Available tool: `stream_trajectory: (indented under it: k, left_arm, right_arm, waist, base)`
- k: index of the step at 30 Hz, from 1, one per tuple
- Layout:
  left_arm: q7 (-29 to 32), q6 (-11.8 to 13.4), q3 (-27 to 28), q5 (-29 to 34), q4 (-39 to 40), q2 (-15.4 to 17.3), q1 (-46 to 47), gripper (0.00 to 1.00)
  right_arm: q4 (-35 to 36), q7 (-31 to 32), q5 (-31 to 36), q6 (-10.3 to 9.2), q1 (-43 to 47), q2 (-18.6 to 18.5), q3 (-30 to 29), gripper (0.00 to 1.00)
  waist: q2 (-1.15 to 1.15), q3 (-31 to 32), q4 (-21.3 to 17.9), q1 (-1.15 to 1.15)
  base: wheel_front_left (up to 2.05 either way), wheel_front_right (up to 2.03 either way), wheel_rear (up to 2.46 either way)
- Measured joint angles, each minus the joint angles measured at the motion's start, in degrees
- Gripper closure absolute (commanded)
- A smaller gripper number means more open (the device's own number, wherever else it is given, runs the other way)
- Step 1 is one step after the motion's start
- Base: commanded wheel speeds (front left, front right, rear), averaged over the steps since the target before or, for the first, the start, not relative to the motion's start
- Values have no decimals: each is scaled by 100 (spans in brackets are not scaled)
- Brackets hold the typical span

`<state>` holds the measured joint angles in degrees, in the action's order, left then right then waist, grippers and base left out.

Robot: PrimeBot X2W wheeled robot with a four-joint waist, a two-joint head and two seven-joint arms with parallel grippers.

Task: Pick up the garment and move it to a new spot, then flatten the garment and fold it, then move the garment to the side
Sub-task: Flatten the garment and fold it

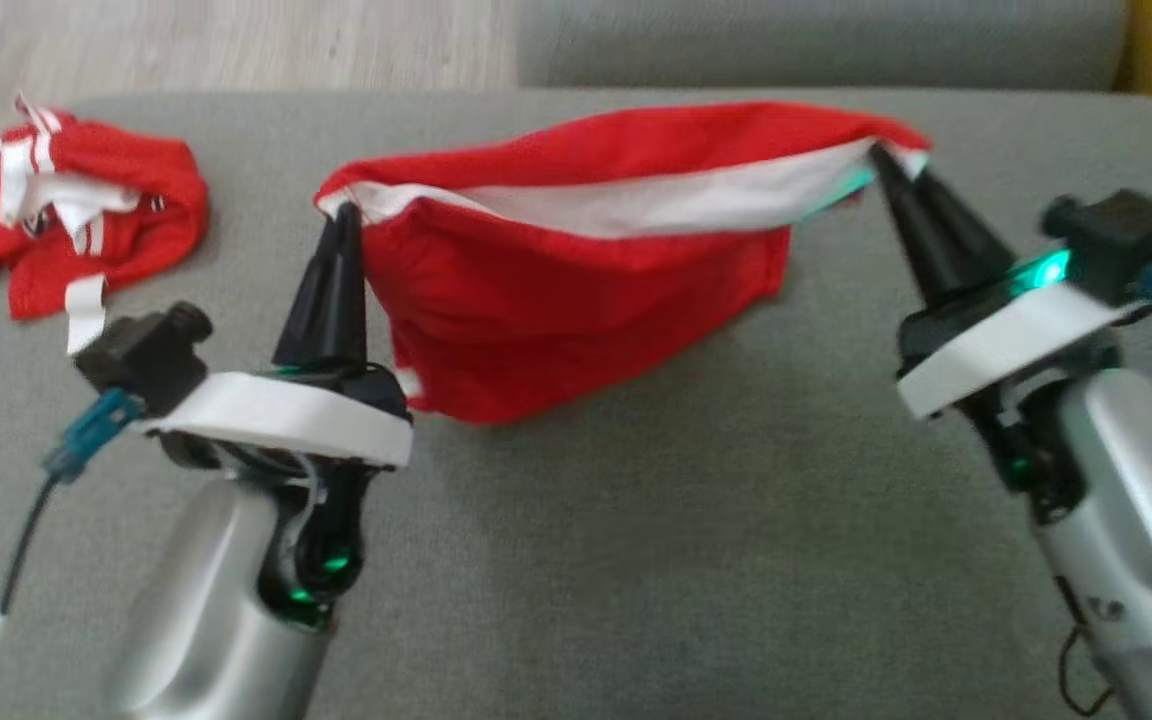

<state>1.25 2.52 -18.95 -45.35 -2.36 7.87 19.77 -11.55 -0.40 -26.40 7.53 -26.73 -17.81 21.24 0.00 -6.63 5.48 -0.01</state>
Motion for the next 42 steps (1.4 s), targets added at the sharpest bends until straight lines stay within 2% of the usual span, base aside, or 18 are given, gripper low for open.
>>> stream_trajectory:
  k: [6, 7, 11, 14, 18, 22, 26, 30, 34, 37, 42]
  left_arm:
    - [426, 60, 5, 176, 1107, 469, -13, 100]
    - [426, 60, 5, 176, 1107, 469, -13, 100]
    - [790, 162, 42, 203, 1718, 715, 119, 100]
    - [1016, 210, 68, 216, 1978, 829, 466, 100]
    - [1261, 203, 60, 266, 2006, 933, 921, 100]
    - [1416, 88, 7, 366, 1557, 960, 1429, 100]
    - [1362, -92, -19, 517, 948, 966, 2099, 100]
    - [985, -227, 73, 669, 252, 927, 3081, 100]
    - [599, -486, 51, 883, -335, 823, 3904, 100]
    - [412, -611, -21, 910, -698, 683, 4089, 100]
    - [69, -730, -194, 894, -1157, 517, 3860, 100]
  right_arm:
    - [1211, 463, 42, 0, 364, -104, -641, 100]
    - [1211, 463, 42, 0, 364, -104, -641, 100]
    - [2024, 933, 88, 0, 552, -104, -964, 100]
    - [2528, 1272, 179, 0, 587, -105, -1151, 100]
    - [2835, 1675, 249, 0, 593, -132, -1256, 100]
    - [2529, 1857, 214, 0, 255, -144, -1204, 100]
    - [1925, 1813, -3, 0, -621, -74, -1137, 100]
    - [1308, 1493, 119, 0, -1781, 54, -1048, 100]
    - [859, 1131, 341, 0, -2670, 266, -1045, 100]
    - [594, 942, 354, 0, -2843, 411, -1012, 100]
    - [144, 692, 435, 0, -2613, 516, -646, 100]
  waist:
    - [0, 459, -178, 0]
    - [0, 459, -178, 0]
    - [0, 667, -377, -1]
    - [0, 724, -551, -1]
    - [0, 626, -721, -2]
    - [0, 188, -837, 1]
    - [0, -276, -936, 2]
    - [0, -762, -1054, 3]
    - [0, -1153, -1185, 3]
    - [0, -1390, -1269, 2]
    - [0, -1740, -1346, 3]
  base:
    - [0, 0, 0]
    - [0, 0, 0]
    - [0, 0, 0]
    - [0, 0, 0]
    - [0, 0, 0]
    - [0, 0, 0]
    - [0, 0, 0]
    - [0, 0, 0]
    - [0, 0, 0]
    - [0, 0, 0]
    - [0, 0, 0]
